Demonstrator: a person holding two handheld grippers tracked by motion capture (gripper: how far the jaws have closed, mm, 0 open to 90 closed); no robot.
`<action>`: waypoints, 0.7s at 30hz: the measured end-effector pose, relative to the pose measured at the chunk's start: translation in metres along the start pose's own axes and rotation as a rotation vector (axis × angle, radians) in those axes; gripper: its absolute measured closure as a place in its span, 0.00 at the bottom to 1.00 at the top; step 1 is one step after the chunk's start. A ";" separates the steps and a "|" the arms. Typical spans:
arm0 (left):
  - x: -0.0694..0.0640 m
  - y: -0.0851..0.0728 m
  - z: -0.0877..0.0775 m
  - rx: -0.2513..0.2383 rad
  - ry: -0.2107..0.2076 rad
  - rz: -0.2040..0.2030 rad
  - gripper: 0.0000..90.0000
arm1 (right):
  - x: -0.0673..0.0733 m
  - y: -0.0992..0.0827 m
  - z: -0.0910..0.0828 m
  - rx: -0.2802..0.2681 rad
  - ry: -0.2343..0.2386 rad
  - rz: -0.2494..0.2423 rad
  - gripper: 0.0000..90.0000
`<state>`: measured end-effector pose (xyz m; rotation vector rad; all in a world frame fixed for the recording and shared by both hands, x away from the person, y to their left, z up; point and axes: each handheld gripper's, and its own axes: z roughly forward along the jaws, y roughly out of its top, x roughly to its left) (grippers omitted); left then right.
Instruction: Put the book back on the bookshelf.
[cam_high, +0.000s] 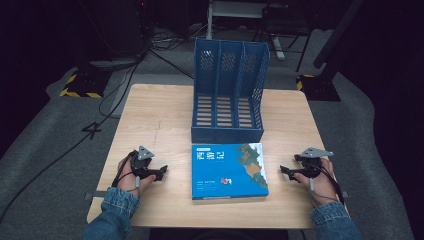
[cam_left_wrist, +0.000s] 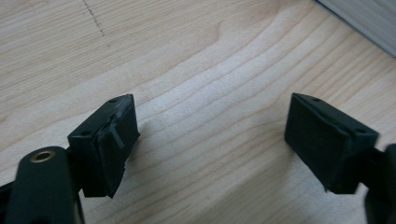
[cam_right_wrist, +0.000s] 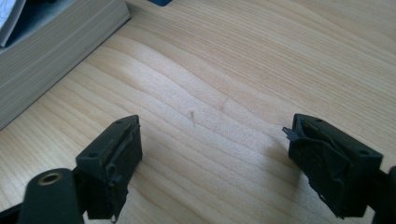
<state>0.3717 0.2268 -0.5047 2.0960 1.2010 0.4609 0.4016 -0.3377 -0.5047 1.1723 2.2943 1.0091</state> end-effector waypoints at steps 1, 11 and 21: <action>0.000 0.000 0.000 -0.004 0.000 0.000 0.23 | 0.000 0.000 0.000 0.001 0.001 -0.001 0.20; -0.005 0.012 -0.009 -0.038 -0.038 -0.012 0.36 | 0.000 0.001 0.001 0.004 -0.010 0.001 0.17; -0.030 0.040 -0.024 -0.130 -0.113 0.035 0.36 | 0.003 0.000 0.000 0.003 -0.028 0.023 0.18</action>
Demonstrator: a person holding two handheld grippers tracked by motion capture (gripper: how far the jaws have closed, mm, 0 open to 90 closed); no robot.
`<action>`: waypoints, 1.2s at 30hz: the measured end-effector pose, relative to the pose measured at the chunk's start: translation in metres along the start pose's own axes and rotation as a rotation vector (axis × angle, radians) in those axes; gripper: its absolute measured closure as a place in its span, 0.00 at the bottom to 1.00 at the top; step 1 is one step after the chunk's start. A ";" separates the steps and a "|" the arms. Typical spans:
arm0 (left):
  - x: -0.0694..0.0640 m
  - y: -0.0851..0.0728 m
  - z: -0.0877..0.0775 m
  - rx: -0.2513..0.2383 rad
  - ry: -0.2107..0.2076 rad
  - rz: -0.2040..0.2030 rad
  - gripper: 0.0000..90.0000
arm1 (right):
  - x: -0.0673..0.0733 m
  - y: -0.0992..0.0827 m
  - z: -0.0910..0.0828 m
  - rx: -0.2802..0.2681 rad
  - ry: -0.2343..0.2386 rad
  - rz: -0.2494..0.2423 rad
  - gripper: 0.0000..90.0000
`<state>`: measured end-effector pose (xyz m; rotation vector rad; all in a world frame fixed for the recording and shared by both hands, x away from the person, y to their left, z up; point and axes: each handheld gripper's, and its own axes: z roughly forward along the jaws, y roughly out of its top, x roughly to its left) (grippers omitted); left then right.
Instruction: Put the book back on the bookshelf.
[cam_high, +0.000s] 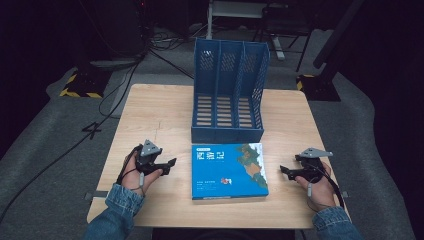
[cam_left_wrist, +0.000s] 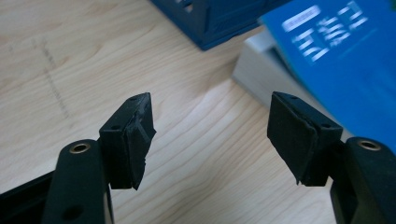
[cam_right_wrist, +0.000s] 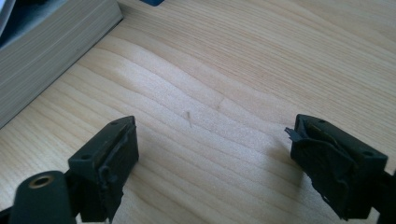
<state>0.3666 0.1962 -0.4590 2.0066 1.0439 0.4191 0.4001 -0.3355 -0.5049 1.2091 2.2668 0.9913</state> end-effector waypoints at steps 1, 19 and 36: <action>-0.004 0.003 0.000 -0.003 -0.016 0.003 0.36 | 0.000 0.000 0.000 -0.001 0.002 0.001 0.18; -0.052 0.019 0.017 0.013 -0.213 -0.006 0.30 | 0.001 0.000 0.000 -0.002 -0.003 0.005 0.18; -0.045 0.008 0.061 0.137 -0.217 -0.095 0.25 | 0.002 0.000 0.000 -0.002 -0.008 -0.002 0.19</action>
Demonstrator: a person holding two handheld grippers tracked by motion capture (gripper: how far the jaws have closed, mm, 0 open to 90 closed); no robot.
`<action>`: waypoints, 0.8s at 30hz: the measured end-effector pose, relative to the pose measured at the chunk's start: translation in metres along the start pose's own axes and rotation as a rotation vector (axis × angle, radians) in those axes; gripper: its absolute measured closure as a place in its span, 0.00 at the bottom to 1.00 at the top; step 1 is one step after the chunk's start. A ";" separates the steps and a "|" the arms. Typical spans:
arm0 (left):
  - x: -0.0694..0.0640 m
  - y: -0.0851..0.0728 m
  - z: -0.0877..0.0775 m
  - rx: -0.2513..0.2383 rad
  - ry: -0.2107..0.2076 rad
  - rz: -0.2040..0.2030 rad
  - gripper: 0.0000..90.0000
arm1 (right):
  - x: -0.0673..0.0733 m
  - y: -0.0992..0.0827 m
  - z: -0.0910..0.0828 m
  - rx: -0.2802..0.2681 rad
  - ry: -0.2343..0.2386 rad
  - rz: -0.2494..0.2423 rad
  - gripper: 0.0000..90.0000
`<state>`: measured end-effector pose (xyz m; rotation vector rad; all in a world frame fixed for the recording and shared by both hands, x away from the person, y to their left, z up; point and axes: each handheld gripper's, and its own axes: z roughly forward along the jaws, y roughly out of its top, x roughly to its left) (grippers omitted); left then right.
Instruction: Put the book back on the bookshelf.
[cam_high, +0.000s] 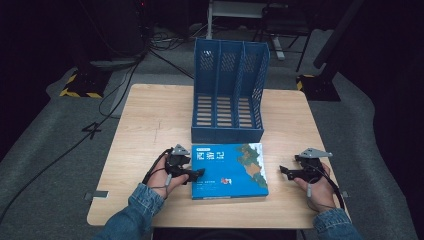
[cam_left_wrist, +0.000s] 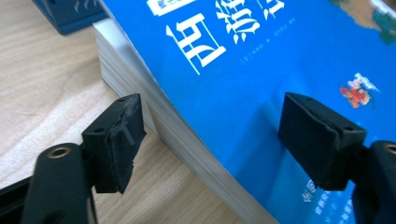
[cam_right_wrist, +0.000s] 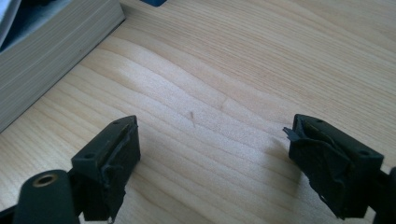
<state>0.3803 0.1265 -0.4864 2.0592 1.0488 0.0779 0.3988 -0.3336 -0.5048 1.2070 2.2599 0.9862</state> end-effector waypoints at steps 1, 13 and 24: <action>0.001 0.000 0.000 0.000 -0.009 -0.001 0.25 | 0.000 0.000 0.000 0.000 0.000 0.000 0.19; 0.003 -0.004 0.001 -0.025 -0.023 -0.006 0.26 | 0.000 0.000 0.000 -0.001 0.002 0.000 0.19; -0.001 -0.002 -0.009 -0.073 0.012 0.074 0.41 | 0.000 0.001 0.001 0.000 0.004 -0.001 0.19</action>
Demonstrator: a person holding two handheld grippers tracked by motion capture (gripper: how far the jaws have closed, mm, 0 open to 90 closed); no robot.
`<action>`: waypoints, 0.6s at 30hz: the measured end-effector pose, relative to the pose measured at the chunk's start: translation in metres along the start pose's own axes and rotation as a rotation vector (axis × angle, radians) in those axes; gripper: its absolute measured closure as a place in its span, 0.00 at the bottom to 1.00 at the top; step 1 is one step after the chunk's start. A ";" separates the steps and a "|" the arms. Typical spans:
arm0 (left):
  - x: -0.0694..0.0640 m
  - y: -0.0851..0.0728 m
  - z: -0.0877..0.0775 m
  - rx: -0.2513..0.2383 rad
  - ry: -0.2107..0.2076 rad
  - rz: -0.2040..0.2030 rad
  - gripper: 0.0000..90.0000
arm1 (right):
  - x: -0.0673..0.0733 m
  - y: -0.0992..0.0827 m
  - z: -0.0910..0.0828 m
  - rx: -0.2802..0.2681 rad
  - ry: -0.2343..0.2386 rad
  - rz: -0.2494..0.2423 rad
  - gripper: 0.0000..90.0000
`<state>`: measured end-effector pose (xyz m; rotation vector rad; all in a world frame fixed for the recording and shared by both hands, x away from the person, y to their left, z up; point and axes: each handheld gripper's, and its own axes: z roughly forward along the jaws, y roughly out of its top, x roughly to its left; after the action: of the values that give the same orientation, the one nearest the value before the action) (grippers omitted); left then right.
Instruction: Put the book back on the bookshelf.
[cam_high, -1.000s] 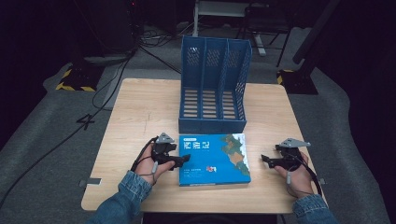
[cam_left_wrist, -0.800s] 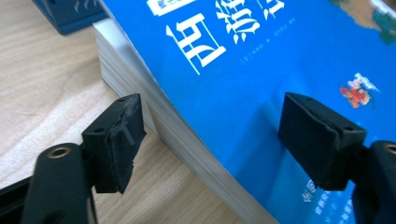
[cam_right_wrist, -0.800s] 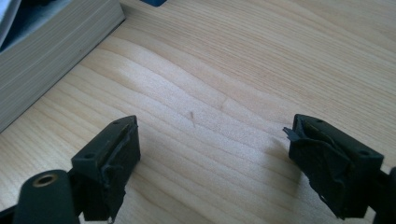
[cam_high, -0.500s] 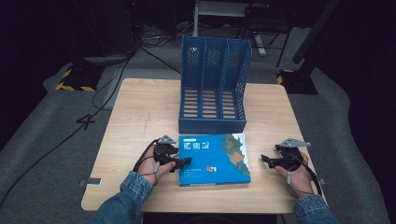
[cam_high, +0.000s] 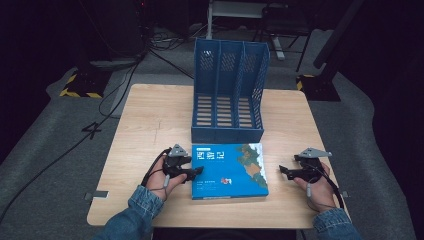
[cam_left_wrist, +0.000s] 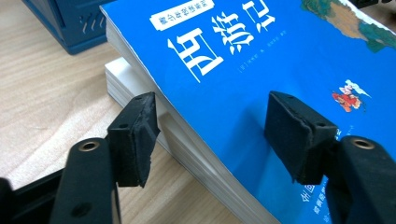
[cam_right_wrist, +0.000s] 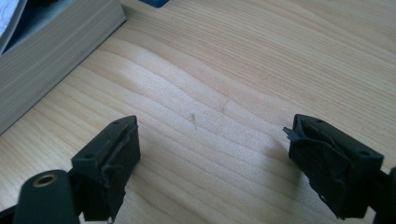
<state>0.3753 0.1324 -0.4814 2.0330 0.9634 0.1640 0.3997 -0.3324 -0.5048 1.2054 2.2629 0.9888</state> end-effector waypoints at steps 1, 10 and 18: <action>0.000 0.000 -0.001 0.000 -0.001 0.000 0.42 | 0.000 0.000 0.000 0.000 0.000 0.000 0.19; -0.008 0.006 -0.010 -0.078 -0.045 0.056 0.48 | 0.000 0.000 0.000 0.000 0.000 0.000 0.19; -0.007 0.005 0.003 -0.078 -0.103 0.103 0.48 | 0.000 0.000 0.000 -0.001 0.001 -0.002 0.19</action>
<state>0.3746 0.1245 -0.4781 2.0005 0.7773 0.1481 0.4001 -0.3320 -0.5048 1.2029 2.2641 0.9900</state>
